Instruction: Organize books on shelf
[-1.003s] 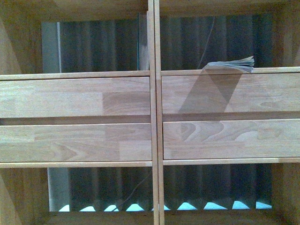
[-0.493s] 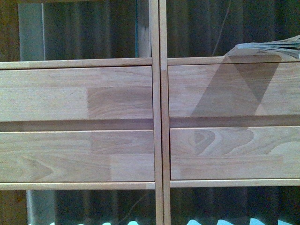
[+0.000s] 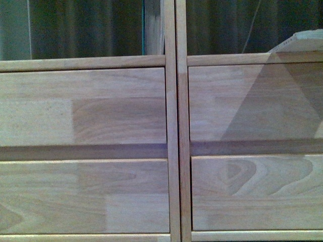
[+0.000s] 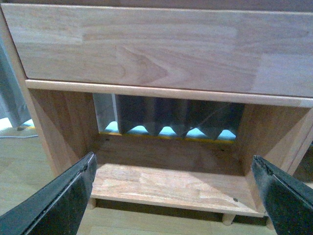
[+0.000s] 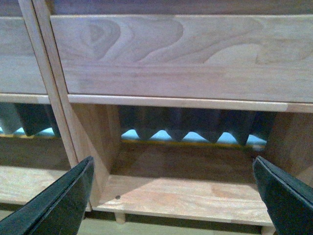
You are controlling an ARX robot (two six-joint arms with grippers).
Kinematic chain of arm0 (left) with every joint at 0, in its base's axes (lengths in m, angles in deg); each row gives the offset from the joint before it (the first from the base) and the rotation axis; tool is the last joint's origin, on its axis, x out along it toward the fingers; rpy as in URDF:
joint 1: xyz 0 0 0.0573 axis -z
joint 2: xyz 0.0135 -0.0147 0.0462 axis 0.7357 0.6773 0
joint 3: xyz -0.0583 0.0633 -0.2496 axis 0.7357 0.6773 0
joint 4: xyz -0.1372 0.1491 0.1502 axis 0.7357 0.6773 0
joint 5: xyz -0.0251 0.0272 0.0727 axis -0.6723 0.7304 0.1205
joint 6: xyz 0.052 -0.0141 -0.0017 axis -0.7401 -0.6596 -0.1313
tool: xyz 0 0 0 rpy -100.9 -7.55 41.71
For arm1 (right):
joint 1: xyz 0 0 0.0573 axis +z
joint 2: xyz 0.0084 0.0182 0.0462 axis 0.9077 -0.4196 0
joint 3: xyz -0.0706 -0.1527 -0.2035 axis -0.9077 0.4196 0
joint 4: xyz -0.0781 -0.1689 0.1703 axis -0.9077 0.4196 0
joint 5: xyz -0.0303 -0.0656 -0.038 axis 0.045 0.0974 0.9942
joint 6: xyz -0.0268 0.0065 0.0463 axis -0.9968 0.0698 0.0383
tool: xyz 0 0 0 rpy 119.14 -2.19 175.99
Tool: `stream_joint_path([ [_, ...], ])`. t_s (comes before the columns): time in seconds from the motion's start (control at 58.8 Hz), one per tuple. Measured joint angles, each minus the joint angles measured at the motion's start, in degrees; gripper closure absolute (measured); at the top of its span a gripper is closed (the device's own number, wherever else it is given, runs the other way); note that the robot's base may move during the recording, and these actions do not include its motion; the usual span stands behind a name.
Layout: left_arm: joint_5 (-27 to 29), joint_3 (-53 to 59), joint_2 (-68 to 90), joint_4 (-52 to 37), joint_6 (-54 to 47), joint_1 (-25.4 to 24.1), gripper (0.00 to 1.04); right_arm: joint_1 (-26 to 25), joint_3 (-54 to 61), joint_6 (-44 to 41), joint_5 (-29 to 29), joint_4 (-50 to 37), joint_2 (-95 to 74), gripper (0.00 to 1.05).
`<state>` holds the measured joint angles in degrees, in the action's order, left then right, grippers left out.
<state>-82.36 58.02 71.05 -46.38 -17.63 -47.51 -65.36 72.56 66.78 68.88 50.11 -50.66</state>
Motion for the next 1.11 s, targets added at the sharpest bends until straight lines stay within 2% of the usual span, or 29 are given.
stream_joint_path([
  [0.561,-0.02,0.00,0.02,0.00,-0.02,0.00,0.07,0.00,0.00,0.00,0.07,0.00,0.00,0.07],
  [0.578,-0.04,0.00,0.02,0.00,-0.02,0.00,0.07,-0.37,-0.09,0.87,-1.57,0.26,-0.31,0.07],
  [0.629,0.00,0.00,0.02,0.00,-0.02,0.00,0.07,-4.31,-1.29,6.05,-12.81,1.40,-3.52,0.07],
  [0.663,-0.11,0.00,0.02,0.00,-0.02,0.00,0.07,-8.20,-2.64,11.45,-21.62,-0.90,-8.15,0.07],
  [0.68,-0.13,0.00,0.02,0.00,-0.02,0.00,0.07,-9.14,-3.06,12.15,-22.49,-1.75,-9.33,0.07],
  [0.714,-0.07,0.00,0.02,0.00,-0.02,0.02,0.07,-12.61,-4.74,18.71,-29.46,-5.66,-14.56,0.07],
  [0.765,-0.02,0.00,0.02,0.00,-0.02,0.00,0.07,-15.63,-7.58,25.83,-34.12,-10.86,-21.00,0.07],
  [0.867,-0.04,0.00,0.02,0.00,-0.02,0.00,0.07,-16.61,-14.21,39.69,-34.84,-19.76,-33.57,0.07],
  [1.02,-0.04,0.00,0.02,0.00,-0.02,0.00,0.07,-13.44,-23.93,60.50,-27.71,-28.52,-53.20,0.07],
  [1.105,-0.02,0.00,0.02,0.00,-0.02,0.00,0.07,-9.94,-27.32,66.79,-23.43,-29.70,-60.37,0.07],
])
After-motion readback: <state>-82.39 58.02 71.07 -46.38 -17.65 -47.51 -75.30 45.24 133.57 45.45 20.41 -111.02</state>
